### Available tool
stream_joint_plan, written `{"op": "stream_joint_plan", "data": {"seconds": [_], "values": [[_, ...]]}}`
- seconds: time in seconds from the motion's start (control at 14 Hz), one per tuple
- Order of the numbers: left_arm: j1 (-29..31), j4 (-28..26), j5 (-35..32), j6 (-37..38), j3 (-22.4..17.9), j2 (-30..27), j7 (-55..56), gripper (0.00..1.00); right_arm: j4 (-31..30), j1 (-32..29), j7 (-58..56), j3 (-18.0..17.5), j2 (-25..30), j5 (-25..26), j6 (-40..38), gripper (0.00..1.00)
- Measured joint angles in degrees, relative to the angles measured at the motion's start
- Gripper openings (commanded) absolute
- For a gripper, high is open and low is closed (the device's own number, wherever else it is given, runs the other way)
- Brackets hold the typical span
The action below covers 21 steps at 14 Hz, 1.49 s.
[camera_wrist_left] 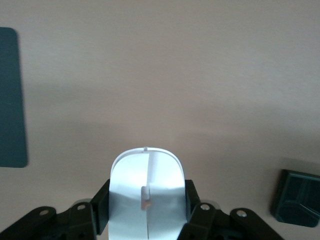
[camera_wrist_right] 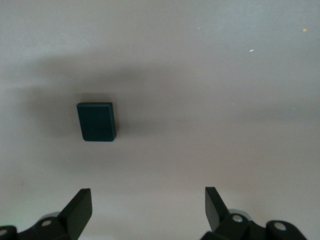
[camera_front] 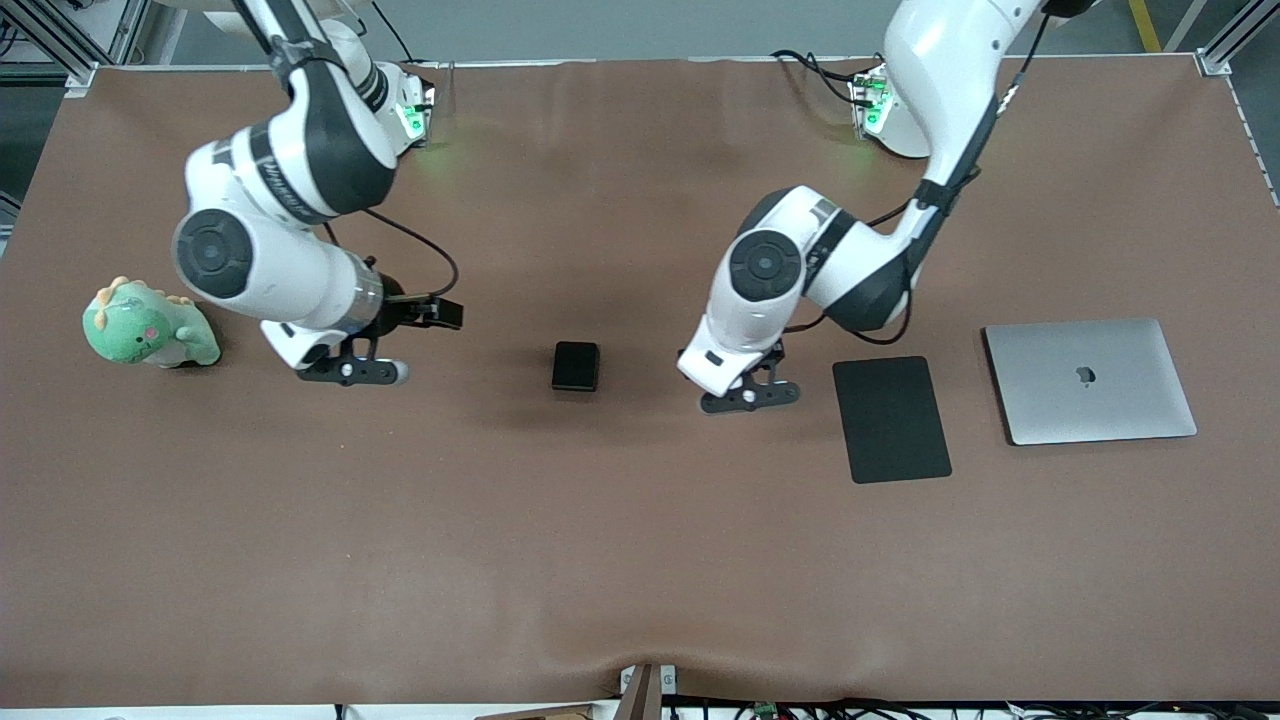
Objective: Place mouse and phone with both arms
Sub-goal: 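Carry the mouse to the pad while the right gripper reaches the phone, then lower the mouse onto the pad while the right gripper grasps the phone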
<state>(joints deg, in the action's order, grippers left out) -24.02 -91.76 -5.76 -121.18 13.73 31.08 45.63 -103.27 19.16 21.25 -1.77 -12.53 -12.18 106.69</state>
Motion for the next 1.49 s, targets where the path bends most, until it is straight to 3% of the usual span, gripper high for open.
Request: {"op": "stream_joint_plan", "data": {"seconds": [0.28,0.5,0.93,1.49], "values": [[4.13,-8.88,0.00,0.31,0.38,-4.71,-8.92,0.00,-5.45,4.03,2.03,0.00,-0.52,-0.01,8.65,1.00],[8.21,-12.26,0.00,0.31,0.38,-7.80,-12.84,0.00,-7.57,7.97,6.47,0.00,-2.93,-0.02,13.65,1.00],[20.04,-12.57,0.00,0.59,0.26,-8.91,-22.26,0.00,-7.90,13.26,9.92,0.06,-11.53,-0.02,26.50,1.00],[22.79,-11.61,-5.05,-7.28,0.08,-2.59,-23.53,0.00,-7.37,14.27,9.91,0.11,-17.85,-0.02,36.21,1.00]]}}
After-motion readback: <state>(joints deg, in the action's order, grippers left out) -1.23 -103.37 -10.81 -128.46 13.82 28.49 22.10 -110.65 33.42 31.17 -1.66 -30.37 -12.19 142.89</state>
